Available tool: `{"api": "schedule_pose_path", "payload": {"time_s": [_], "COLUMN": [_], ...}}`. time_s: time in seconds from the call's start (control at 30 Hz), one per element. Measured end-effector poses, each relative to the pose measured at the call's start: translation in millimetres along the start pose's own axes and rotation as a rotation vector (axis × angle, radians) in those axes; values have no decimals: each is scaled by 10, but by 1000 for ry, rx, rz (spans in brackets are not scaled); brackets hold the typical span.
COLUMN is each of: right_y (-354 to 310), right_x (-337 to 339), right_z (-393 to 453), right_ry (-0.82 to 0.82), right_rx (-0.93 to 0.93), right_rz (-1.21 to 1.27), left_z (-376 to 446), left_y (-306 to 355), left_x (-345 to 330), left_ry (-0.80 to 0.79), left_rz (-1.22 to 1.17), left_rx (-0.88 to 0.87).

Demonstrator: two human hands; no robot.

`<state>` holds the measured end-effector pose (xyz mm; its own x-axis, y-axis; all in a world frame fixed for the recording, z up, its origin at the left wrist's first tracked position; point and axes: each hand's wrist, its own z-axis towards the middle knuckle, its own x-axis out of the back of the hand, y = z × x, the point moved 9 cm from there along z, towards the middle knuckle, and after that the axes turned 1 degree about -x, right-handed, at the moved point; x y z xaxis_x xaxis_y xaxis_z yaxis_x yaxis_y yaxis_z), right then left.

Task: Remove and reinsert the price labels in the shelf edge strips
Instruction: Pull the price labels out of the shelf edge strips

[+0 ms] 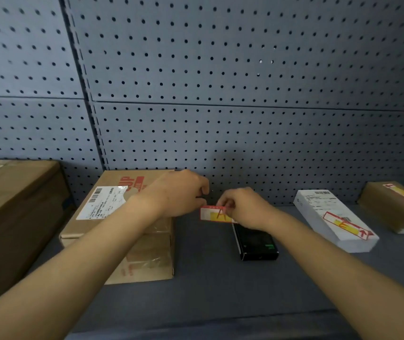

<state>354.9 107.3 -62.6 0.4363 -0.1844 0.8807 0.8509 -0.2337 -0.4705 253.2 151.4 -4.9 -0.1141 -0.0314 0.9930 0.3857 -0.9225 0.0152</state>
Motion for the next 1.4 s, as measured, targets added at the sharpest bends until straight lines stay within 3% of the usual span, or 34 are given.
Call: {"api": "schedule_pose_path", "payload": {"time_s": [0.23, 0.53, 1.07, 1.4], "right_y": [-383, -1359, -5104, -6153], "right_x": [238, -39, -2049, -2960], "right_z": [-677, -1460, -1515, -1119], "right_ry": [103, 131, -125, -185], "right_rx": [19, 75, 457, 451], "right_rz": [-12, 46, 51, 68], "left_z": [-643, -2074, -5603, -6601], "left_y": [303, 186, -2083, -3299], "left_x": [368, 450, 720, 476], "left_ry": [84, 76, 29, 15], "left_rz": [-95, -36, 100, 23], "left_rx": [-21, 160, 616, 713]}}
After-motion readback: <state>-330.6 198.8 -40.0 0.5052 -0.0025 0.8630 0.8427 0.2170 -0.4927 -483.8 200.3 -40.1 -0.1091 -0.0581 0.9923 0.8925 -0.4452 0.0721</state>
